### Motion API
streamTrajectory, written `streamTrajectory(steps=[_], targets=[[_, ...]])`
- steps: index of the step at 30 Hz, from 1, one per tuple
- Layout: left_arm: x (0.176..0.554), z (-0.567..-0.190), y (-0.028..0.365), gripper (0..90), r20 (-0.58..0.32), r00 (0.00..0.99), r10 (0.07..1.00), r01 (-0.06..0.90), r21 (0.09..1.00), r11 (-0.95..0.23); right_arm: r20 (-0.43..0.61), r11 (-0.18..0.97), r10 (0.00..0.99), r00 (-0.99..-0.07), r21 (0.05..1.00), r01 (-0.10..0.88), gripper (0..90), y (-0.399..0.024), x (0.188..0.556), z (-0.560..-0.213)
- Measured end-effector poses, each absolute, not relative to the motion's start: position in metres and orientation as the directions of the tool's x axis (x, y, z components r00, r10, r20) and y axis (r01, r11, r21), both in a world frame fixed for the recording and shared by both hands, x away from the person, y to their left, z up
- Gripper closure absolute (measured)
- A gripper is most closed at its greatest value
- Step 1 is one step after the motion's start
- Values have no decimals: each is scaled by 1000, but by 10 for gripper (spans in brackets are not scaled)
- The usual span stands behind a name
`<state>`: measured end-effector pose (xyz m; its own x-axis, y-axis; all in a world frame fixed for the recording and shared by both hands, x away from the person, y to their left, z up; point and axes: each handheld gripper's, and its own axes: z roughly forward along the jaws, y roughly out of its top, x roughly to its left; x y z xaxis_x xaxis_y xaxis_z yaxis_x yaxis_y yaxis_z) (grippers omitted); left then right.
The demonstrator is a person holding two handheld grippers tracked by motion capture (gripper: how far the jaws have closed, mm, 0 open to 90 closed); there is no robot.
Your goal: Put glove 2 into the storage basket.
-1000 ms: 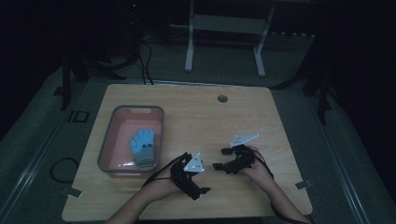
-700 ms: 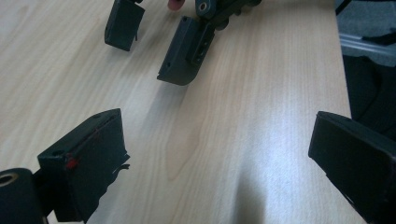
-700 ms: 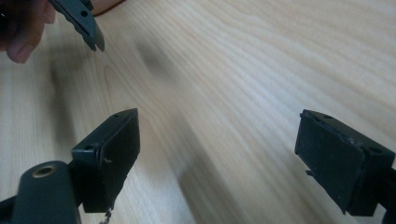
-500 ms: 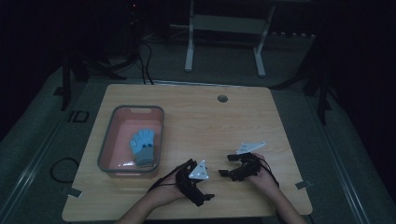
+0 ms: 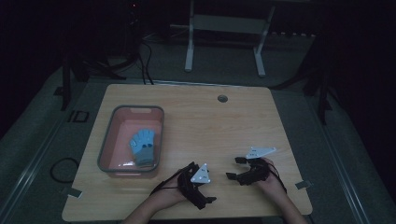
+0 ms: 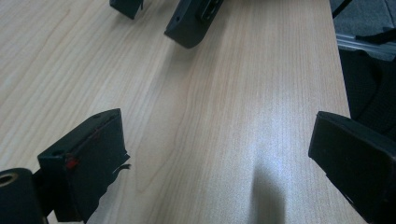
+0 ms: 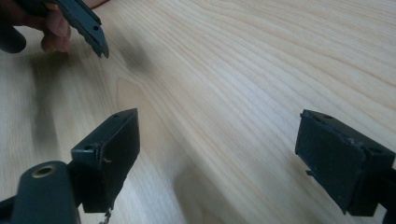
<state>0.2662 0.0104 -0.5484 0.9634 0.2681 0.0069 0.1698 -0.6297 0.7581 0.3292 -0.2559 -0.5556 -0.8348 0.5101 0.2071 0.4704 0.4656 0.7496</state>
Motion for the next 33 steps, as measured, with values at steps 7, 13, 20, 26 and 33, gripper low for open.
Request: streamTrajectory(steps=[7,13,20,26,33], targets=[[265,-549,13,42,10,960,281,170,774,-610,203,473,529,-824,736,485,141,-267,321,-557],[263,-552,17,43,7,955,295,179,781,-598,184,464,542,-820,748,474,140,-277,316,-556],[260,-557,20,42,10,951,308,187,775,-604,157,453,570,-807,759,468,140,-291,315,-555],[261,-558,22,42,6,950,313,193,777,-599,168,417,593,-787,772,479,140,-303,319,-553],[261,-560,22,42,5,951,309,192,775,-602,149,431,601,-785,767,475,140,-306,320,-555]])
